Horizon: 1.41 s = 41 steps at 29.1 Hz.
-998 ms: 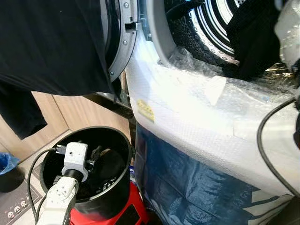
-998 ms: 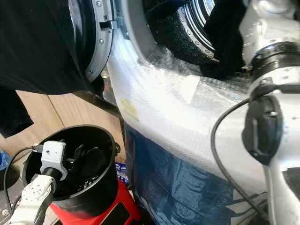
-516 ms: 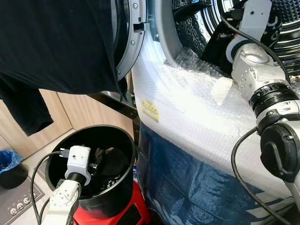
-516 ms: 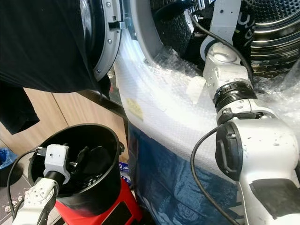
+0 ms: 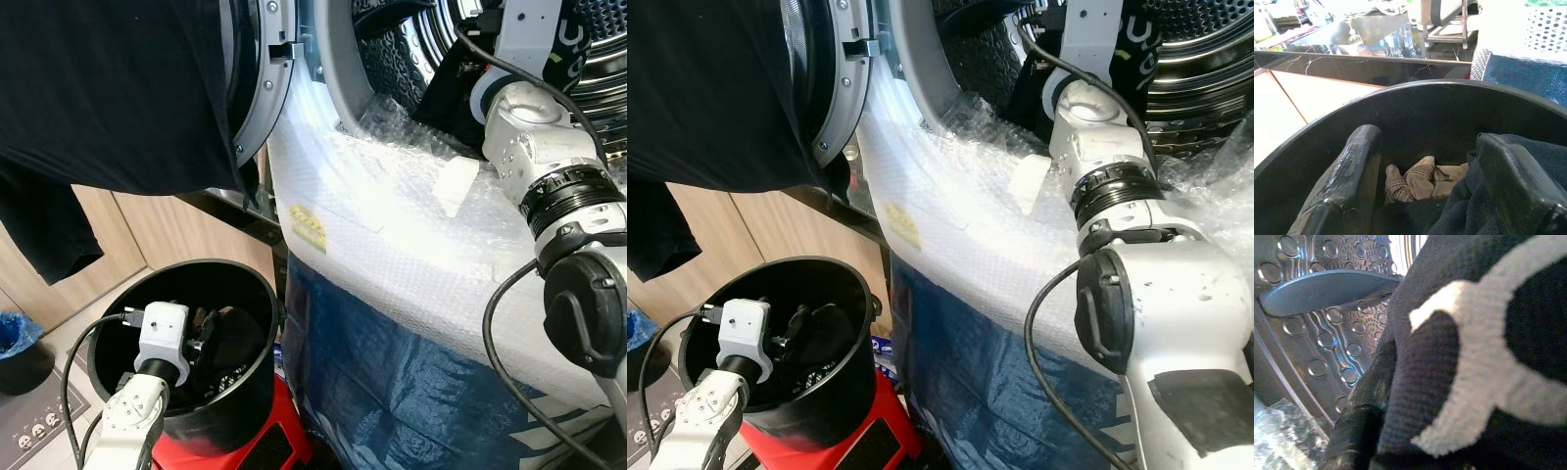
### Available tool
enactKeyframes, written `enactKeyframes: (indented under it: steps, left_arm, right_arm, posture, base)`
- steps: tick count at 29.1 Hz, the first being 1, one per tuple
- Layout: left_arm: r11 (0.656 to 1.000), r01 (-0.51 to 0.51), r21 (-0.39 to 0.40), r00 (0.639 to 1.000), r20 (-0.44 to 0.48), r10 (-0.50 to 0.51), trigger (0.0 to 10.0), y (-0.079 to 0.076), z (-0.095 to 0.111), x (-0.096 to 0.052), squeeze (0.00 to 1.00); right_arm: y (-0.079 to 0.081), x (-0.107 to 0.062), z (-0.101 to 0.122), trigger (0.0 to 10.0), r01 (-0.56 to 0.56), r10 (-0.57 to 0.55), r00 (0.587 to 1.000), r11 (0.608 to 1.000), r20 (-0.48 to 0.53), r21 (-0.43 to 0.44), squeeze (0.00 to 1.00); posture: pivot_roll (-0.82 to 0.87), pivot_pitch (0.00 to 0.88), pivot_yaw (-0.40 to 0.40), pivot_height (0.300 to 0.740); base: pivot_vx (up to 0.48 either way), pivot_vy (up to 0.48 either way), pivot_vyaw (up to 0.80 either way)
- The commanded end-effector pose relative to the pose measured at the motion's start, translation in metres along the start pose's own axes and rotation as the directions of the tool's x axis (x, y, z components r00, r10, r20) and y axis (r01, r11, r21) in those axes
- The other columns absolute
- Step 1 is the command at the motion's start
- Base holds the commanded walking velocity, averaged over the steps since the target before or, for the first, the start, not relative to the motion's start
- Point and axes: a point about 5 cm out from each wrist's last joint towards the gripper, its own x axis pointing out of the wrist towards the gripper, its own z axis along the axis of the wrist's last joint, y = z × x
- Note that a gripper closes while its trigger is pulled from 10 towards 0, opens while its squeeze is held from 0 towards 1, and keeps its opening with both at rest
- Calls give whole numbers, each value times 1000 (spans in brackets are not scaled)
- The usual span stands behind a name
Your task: Clothes washing
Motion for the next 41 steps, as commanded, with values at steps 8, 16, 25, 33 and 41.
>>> enactKeyframes:
  steps: [8,16,25,33,41]
  left_arm:
    - [1000,6,25,1000,-11,-6,10000,5,4,-2,0]
    - [1000,14,24,1000,-8,-14,10000,5,7,-1,0]
    - [999,37,19,999,-16,-36,10000,4,8,-1,0]
    - [998,53,17,998,-24,-53,10000,1,9,0,0]
    - [998,65,13,997,-29,-65,10000,0,9,1,0]
  right_arm:
    - [-23,-2,51,10000,144,-140,979,989,148,-14,1000]
    - [-42,-3,51,10000,227,-213,965,971,153,-79,1000]
    - [-16,-1,43,10000,81,-70,988,994,135,-74,1000]
    - [13,-1,24,10000,-67,58,996,986,67,153,0]
    - [19,-2,18,10000,-34,35,999,973,2,227,0]
  posture:
    - [157,100,43,740]
    - [152,111,43,740]
    - [130,130,48,740]
    - [113,132,55,740]
    - [108,131,52,740]
  base:
    - [0,0,0]
    - [0,0,0]
    - [0,0,0]
    - [0,0,0]
    - [0,0,0]
